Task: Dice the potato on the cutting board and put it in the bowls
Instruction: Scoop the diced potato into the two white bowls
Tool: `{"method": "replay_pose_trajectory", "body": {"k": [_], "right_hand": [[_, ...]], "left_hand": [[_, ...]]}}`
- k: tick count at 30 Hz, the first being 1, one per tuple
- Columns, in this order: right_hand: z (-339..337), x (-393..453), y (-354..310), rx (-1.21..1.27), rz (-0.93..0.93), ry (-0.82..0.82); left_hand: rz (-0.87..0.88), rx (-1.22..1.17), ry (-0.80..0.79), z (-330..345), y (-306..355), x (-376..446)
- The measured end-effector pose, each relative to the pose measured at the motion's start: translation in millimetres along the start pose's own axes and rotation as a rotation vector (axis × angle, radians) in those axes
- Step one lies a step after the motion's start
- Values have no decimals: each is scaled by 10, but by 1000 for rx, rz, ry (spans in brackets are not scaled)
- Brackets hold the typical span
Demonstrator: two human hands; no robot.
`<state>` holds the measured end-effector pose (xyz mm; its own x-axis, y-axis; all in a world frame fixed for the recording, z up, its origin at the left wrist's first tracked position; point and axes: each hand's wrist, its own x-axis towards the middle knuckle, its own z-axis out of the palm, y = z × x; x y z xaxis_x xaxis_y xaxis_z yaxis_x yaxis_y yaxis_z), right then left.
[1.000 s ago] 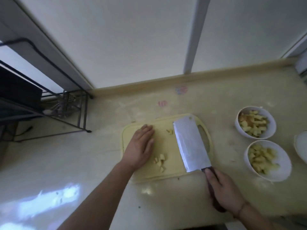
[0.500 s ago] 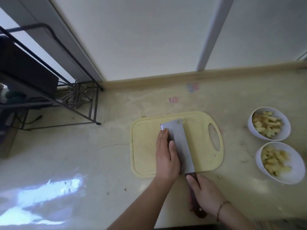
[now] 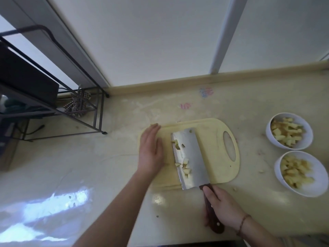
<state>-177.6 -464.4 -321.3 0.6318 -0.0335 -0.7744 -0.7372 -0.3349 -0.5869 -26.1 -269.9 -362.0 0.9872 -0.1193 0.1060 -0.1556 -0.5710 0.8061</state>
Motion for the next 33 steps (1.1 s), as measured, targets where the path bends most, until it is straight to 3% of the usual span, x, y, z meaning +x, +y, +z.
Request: {"method": "replay_pose_trajectory", "body": {"k": [4, 9, 18, 23, 26, 30, 33], "right_hand": [[-15, -14, -7, 30, -6, -1], [-16, 10, 8, 23, -20, -17], [-5, 18, 34, 49, -39, -13], [7, 24, 51, 40, -47, -10], [12, 29, 58, 43, -54, -1], [23, 29, 54, 72, -39, -2], [15, 12, 48, 56, -25, 4]], "left_hand": [[15, 287, -98, -171, -256, 336], [108, 384, -84, -158, -281, 470], [-149, 422, -98, -62, -69, 738], [-249, 539, -205, -46, 44, 859], [-217, 566, -209, -52, 42, 869], [-24, 465, -86, -66, 4, 619], [78, 370, -121, -84, 17, 204]]}}
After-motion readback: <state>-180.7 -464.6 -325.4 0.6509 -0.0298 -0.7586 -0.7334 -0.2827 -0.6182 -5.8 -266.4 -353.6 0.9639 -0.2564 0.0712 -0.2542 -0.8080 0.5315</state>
